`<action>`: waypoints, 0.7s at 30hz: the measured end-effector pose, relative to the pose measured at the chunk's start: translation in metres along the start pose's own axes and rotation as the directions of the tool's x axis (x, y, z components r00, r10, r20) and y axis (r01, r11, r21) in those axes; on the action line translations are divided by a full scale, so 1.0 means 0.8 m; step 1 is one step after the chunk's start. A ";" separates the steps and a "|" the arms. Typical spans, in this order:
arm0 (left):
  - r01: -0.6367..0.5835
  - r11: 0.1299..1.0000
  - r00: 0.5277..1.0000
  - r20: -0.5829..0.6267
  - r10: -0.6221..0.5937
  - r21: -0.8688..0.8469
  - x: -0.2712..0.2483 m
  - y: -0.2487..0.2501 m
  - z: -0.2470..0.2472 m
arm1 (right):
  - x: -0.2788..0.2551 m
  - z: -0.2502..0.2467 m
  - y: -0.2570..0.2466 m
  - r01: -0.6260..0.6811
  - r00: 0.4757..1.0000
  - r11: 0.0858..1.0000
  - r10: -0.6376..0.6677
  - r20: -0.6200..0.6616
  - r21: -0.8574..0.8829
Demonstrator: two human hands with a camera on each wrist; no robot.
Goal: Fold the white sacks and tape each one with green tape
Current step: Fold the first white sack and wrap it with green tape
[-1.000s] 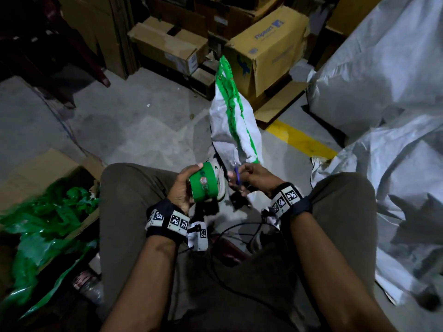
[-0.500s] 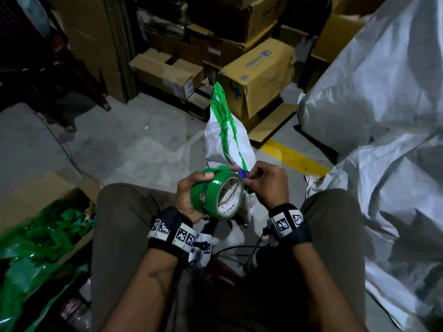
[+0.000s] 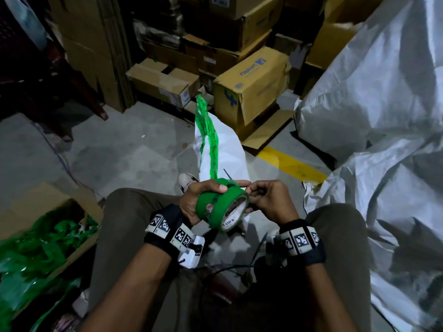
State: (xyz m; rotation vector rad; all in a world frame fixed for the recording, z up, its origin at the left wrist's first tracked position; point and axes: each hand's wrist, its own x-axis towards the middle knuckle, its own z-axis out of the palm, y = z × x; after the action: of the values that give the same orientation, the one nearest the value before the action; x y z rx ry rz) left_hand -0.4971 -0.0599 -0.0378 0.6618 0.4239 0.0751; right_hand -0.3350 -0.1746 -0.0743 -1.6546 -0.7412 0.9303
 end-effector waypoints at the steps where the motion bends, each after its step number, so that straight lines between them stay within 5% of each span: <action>1: 0.006 1.000 1.000 0.001 -0.006 0.005 0.001 -0.001 -0.001 | 0.001 -0.004 -0.002 -0.044 0.997 0.998 0.041 0.060 0.048; 5: 0.019 0.997 1.000 -0.020 -0.018 0.077 0.003 -0.004 -0.011 | 0.009 -0.015 -0.004 -0.180 0.957 0.971 0.136 0.257 0.156; 11: 0.037 0.999 0.999 -0.021 -0.037 0.009 -0.003 -0.007 -0.028 | 0.024 -0.008 0.004 -0.342 0.894 0.916 0.248 0.373 0.210; 21: 0.067 0.998 0.997 -0.051 -0.066 0.019 -0.014 0.001 -0.038 | 0.019 0.020 0.015 -0.311 0.900 0.924 0.212 0.382 0.220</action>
State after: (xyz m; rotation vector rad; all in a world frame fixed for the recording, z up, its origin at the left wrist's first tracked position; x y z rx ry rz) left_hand -0.5195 -0.0440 -0.0552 0.6665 0.4950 0.0246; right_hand -0.3410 -0.1574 -0.0917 -1.3737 -0.5926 1.4847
